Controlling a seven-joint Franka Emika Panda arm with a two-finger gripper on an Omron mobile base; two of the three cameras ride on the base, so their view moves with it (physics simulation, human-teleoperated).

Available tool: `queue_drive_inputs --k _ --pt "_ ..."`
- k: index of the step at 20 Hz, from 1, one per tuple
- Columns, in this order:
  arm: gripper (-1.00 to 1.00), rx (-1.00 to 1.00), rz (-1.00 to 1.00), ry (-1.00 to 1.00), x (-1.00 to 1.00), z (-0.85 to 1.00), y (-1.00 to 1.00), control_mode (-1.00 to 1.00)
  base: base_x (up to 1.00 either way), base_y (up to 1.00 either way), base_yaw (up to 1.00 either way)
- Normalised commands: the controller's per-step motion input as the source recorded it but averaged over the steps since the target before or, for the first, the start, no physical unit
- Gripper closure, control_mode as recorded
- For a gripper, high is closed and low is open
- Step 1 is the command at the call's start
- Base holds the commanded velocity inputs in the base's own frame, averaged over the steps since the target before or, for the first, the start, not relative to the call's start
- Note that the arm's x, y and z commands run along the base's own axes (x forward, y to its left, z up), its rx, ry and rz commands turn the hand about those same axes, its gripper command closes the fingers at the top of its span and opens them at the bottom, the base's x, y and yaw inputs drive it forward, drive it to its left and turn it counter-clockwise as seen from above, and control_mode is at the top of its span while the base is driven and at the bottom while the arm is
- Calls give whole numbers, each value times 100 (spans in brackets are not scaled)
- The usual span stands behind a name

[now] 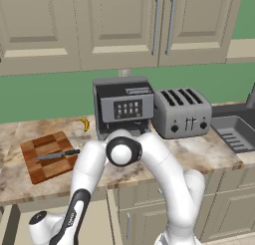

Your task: Open the drawer on the left and place the cutting tools on the cutting board.

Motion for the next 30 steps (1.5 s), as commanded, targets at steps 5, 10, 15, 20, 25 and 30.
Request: queue_drive_inputs --k 5,10,15,20,25,30 --pt "-100 0 0 0 0 -6 0 -100 0 0 0" --pt "100 0 0 0 0 0 0 -100 0 0 0" --pt "100 0 0 0 0 0 0 -100 0 0 0" --pt "100 0 0 0 0 0 0 -100 0 0 0" --pt "100 0 0 -3 -9 8 0 -100 0 0 0" --pt "100 0 0 -8 -9 57 -1 -100 0 0 0"
